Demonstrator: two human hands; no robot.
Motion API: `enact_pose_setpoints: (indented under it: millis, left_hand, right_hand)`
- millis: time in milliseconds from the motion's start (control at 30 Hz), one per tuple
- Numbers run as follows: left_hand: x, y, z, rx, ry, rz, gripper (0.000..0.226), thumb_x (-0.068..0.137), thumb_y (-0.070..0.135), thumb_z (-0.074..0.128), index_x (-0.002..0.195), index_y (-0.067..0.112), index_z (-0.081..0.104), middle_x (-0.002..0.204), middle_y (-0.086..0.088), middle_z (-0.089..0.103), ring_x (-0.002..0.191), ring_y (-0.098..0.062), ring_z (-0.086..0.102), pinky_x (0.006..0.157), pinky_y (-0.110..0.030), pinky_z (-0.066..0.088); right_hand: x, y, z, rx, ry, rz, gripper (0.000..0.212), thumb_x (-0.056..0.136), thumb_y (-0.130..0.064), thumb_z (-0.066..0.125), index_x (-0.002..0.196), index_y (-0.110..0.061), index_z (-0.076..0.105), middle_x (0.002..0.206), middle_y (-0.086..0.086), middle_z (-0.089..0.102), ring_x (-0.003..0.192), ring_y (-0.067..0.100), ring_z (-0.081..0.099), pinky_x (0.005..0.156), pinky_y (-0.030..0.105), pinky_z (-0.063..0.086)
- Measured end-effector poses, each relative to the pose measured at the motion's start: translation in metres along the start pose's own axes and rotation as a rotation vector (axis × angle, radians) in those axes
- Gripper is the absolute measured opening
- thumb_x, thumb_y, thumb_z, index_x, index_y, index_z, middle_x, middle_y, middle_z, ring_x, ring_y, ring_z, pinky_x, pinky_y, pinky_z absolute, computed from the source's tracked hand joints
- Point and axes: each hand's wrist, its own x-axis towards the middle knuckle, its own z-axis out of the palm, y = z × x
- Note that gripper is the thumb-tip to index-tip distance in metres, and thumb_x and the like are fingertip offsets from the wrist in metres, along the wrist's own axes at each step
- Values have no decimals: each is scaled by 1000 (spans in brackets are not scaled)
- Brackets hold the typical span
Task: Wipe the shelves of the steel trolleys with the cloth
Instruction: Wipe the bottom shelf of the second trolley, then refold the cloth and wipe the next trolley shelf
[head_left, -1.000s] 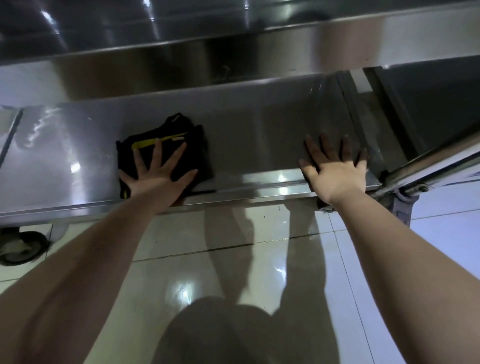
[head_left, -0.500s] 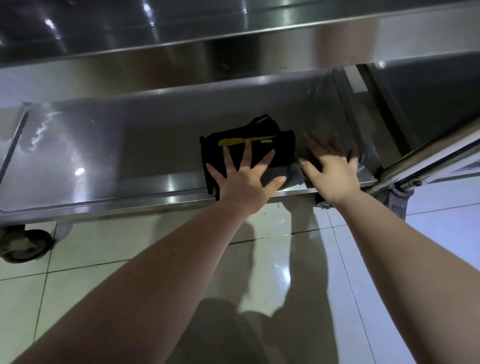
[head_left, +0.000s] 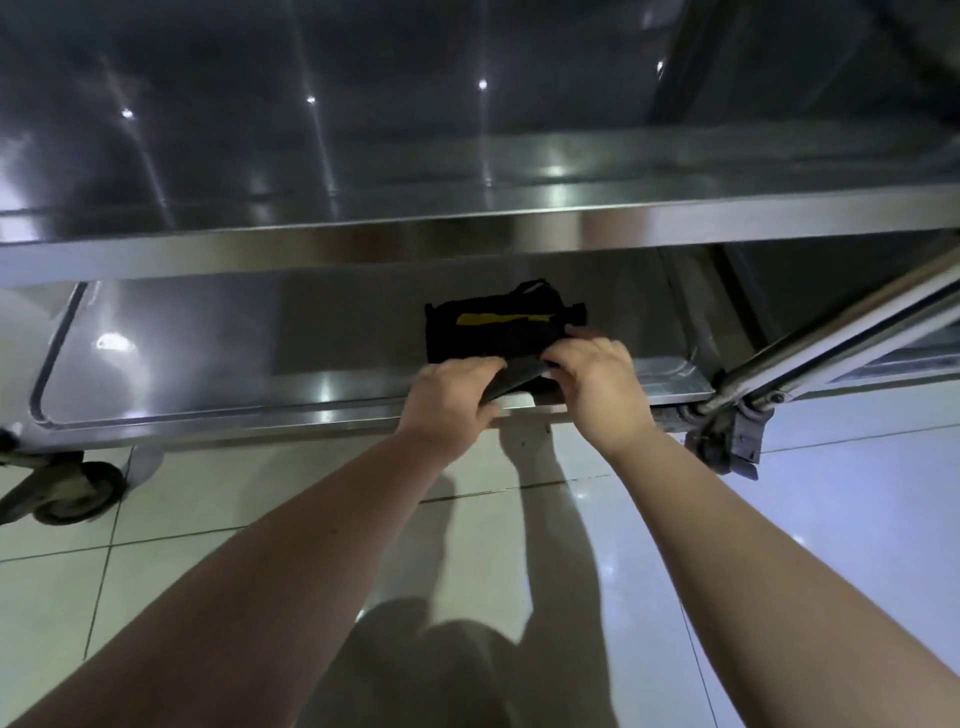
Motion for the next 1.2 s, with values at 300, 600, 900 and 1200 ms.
enact_pose_setpoints:
  millis: [300, 600, 900, 1200]
  left_hand:
    - [-52, 0, -130, -59, 159, 119, 16, 93, 23, 63, 109, 23, 69, 94, 4, 70, 86, -20, 64, 78, -35, 41]
    - [-134, 38, -358, -155, 159, 13, 11, 87, 27, 73, 97, 23, 74, 75, 10, 63, 65, -11, 52, 67, -25, 35]
    - [-187, 105, -669, 92, 306, 32, 19, 79, 22, 81, 94, 15, 74, 89, -1, 72, 78, -24, 67, 80, -36, 47]
    - [-172, 225, -1032, 245, 611, 50, 15, 84, 17, 75, 98, 13, 72, 91, -1, 64, 90, -18, 58, 80, -18, 34]
  right_hand:
    - [-2, -91, -86, 152, -78, 151, 14, 93, -4, 59, 104, 0, 67, 99, 14, 65, 96, 33, 59, 84, 35, 43]
    - [31, -240, -271, 248, -297, 54, 19, 93, -8, 63, 110, -7, 71, 102, 7, 68, 94, 20, 58, 78, 20, 37]
    - [105, -417, -497, 264, -270, -147, 19, 95, -13, 60, 112, -9, 68, 108, 5, 63, 103, 21, 55, 92, 29, 42]
    - [205, -580, -732, 826, 505, -219, 20, 89, -2, 62, 103, -12, 72, 97, -5, 65, 97, 12, 59, 92, 19, 43]
